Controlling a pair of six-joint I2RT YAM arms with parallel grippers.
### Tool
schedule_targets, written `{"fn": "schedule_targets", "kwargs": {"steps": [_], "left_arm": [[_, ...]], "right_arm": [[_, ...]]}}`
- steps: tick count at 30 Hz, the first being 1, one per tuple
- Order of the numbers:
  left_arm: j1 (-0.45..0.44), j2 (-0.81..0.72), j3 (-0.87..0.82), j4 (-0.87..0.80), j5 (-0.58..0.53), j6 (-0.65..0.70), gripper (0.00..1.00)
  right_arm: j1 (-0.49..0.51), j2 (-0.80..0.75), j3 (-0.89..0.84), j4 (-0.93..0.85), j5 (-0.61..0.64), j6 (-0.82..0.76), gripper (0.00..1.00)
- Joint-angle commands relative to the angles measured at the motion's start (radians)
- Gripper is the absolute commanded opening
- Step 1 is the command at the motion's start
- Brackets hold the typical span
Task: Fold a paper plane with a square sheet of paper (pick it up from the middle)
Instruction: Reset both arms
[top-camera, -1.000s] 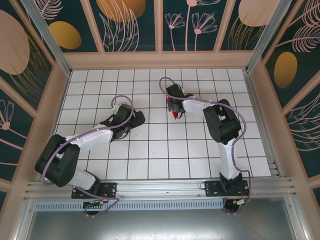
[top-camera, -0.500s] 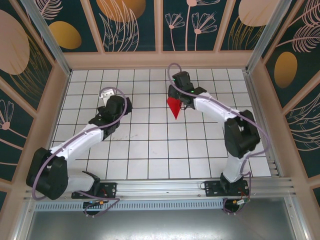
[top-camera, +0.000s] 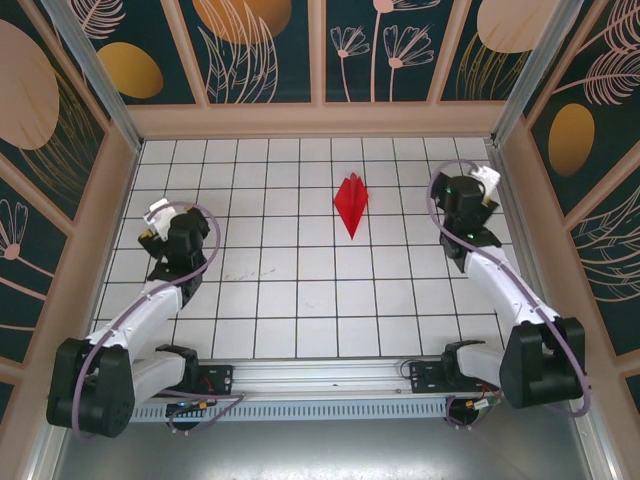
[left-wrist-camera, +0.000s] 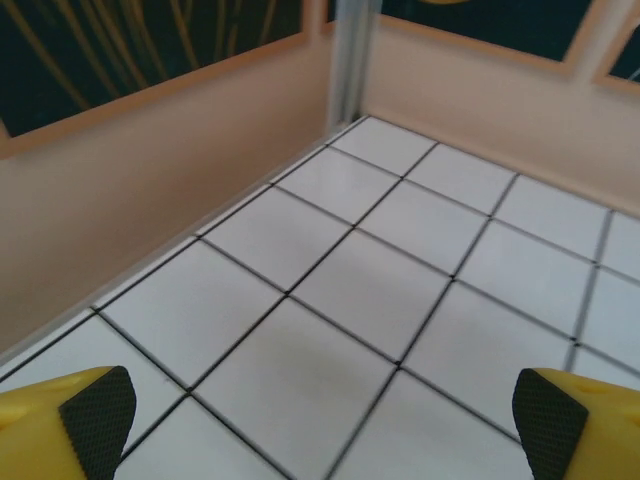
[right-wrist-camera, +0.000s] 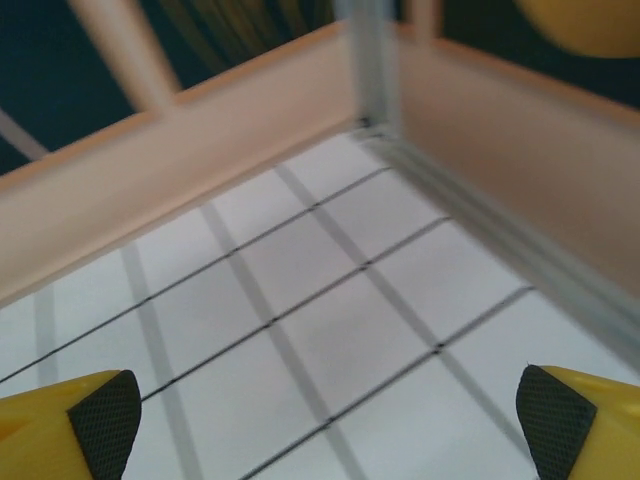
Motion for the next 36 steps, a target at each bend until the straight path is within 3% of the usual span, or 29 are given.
{"fn": "schedule_targets", "kwargs": {"steps": [1, 6, 15, 20, 28, 36], "left_arm": [[0.035, -0.008, -0.113, 0.294, -0.018, 0.104, 0.99], [0.090, 0.104, -0.175, 0.484, 0.121, 0.182, 0.98], [0.140, 0.239, -0.231, 0.830, 0.404, 0.274, 0.99], [0.145, 0.388, -0.247, 1.018, 0.456, 0.306, 0.99], [0.145, 0.419, -0.233, 1.008, 0.484, 0.315, 0.99], [0.147, 0.425, -0.215, 0.981, 0.467, 0.306, 0.98]], "right_arm": [[-0.078, 0.000, -0.133, 0.203, 0.023, -0.064, 0.99], [-0.108, 0.063, -0.285, 0.455, -0.011, -0.151, 0.99], [-0.109, 0.193, -0.437, 0.882, -0.276, -0.273, 0.99], [-0.112, 0.270, -0.464, 1.014, -0.333, -0.298, 0.99], [-0.136, 0.345, -0.495, 1.126, -0.447, -0.310, 0.99], [-0.136, 0.352, -0.500, 1.138, -0.449, -0.309, 0.99]]}}
